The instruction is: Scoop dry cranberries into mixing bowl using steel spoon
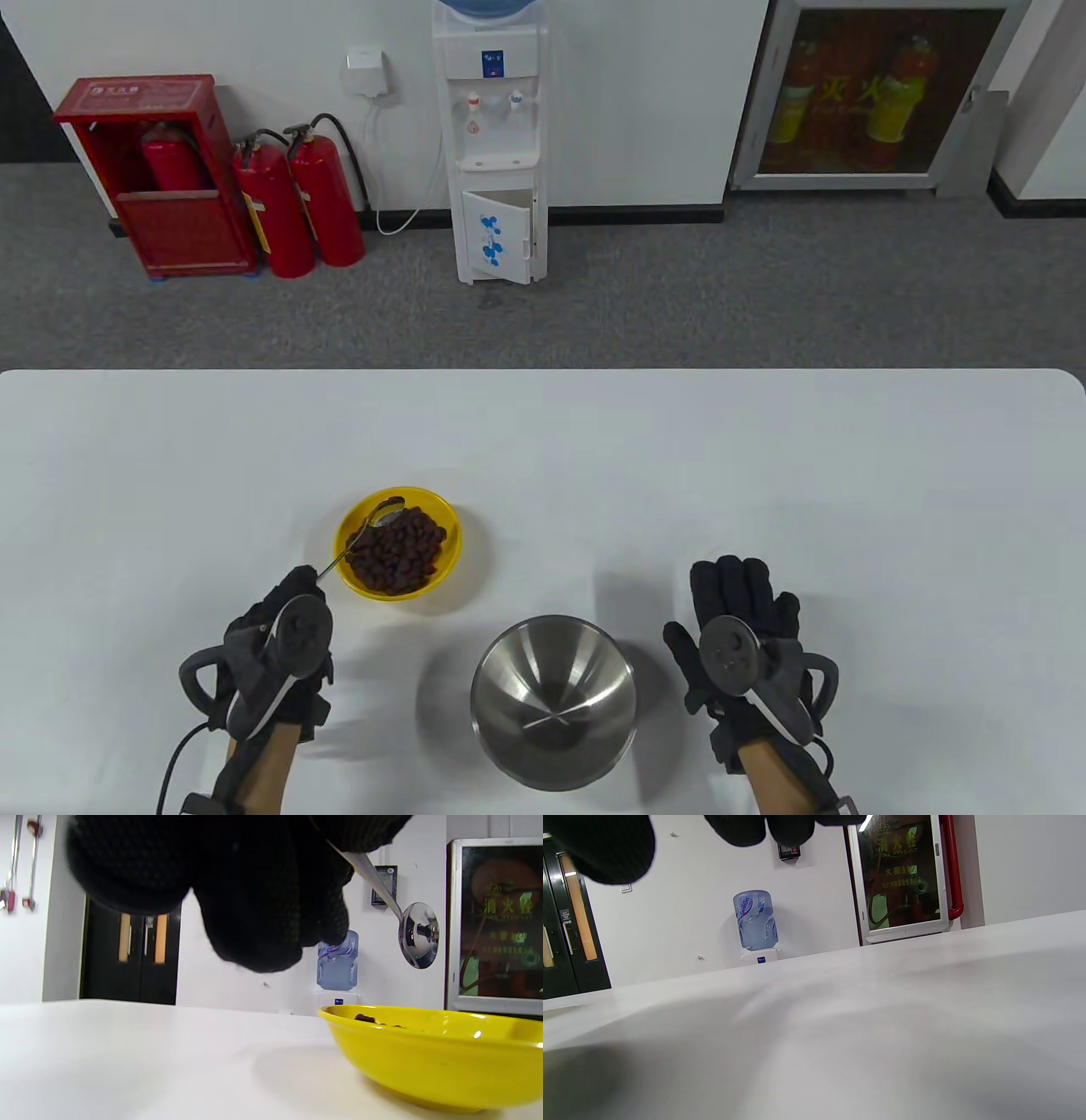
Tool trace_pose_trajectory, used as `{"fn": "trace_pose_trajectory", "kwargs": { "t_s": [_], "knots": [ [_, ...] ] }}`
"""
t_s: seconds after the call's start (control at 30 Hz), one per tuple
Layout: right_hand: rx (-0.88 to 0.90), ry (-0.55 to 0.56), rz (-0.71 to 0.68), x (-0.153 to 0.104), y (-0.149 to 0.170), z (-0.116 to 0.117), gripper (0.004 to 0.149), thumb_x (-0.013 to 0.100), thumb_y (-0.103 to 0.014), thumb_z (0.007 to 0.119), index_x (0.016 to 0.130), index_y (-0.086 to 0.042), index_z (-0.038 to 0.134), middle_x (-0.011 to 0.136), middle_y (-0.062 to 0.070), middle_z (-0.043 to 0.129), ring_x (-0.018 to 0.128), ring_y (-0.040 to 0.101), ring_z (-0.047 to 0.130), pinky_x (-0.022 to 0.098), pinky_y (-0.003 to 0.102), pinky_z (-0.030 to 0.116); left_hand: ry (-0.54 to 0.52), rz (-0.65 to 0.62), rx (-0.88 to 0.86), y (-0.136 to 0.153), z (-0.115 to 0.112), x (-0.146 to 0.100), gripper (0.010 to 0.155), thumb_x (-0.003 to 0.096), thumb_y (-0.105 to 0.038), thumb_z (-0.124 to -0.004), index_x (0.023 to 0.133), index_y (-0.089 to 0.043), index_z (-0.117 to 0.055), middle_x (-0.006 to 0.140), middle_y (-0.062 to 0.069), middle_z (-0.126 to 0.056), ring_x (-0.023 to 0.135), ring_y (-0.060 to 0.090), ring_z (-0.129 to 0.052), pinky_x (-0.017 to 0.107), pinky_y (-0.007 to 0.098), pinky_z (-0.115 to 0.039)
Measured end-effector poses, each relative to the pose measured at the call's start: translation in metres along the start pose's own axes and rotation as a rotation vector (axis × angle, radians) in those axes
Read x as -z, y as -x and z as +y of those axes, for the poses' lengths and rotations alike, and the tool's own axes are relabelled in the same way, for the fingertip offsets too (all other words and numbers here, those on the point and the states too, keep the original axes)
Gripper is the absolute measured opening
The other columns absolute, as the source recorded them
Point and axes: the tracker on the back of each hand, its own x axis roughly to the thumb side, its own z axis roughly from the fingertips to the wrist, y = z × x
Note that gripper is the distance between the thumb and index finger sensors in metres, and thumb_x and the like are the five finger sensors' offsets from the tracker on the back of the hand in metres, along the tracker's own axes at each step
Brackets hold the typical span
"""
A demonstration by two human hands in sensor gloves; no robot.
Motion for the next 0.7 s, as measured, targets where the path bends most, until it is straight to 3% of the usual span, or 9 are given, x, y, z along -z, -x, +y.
{"fn": "trace_pose_trajectory", "kwargs": {
  "t_s": [0.23,0.3,0.5,0.7],
  "knots": [
    [0.002,-0.019,0.002,-0.001,-0.001,0.001,0.078,0.041,-0.068,0.069,0.105,-0.034,0.039,0.114,-0.005,0.030,0.110,0.025,0.029,0.073,0.064,0.034,-0.091,-0.012,0.173,-0.001,-0.010,-0.001,0.045,0.0464,-0.042,-0.067,0.087,-0.025,-0.073,0.062,-0.010,-0.102,0.033,0.013,-0.107,0.038,0.042,-0.090],
    [0.004,-0.025,0.005,-0.001,0.000,0.002,0.078,0.041,-0.068,0.069,0.105,-0.034,0.039,0.114,-0.005,0.030,0.110,0.025,0.029,0.073,0.064,0.034,-0.089,-0.021,0.212,-0.003,-0.012,-0.001,0.051,0.0471,-0.041,-0.067,0.096,-0.025,-0.064,0.061,-0.012,-0.100,0.032,0.012,-0.106,0.038,0.041,-0.090],
    [0.018,-0.037,0.017,-0.001,0.001,0.003,0.078,0.041,-0.068,0.069,0.105,-0.034,0.040,0.114,-0.004,0.030,0.110,0.025,0.030,0.073,0.065,0.034,-0.117,-0.083,0.226,-0.010,-0.010,-0.002,0.044,0.0469,-0.041,-0.071,0.090,-0.032,-0.075,0.058,-0.011,-0.102,0.030,0.013,-0.106,0.038,0.041,-0.090],
    [0.021,-0.046,0.016,-0.001,0.001,0.002,0.077,0.042,-0.067,0.069,0.105,-0.034,0.041,0.114,-0.004,0.031,0.110,0.025,0.030,0.073,0.065,0.035,-0.158,-0.178,0.363,-0.039,-0.007,-0.007,0.041,0.0442,-0.042,-0.080,0.084,-0.034,-0.085,0.048,-0.010,-0.106,0.021,0.013,-0.105,0.032,0.040,-0.091]
  ]
}}
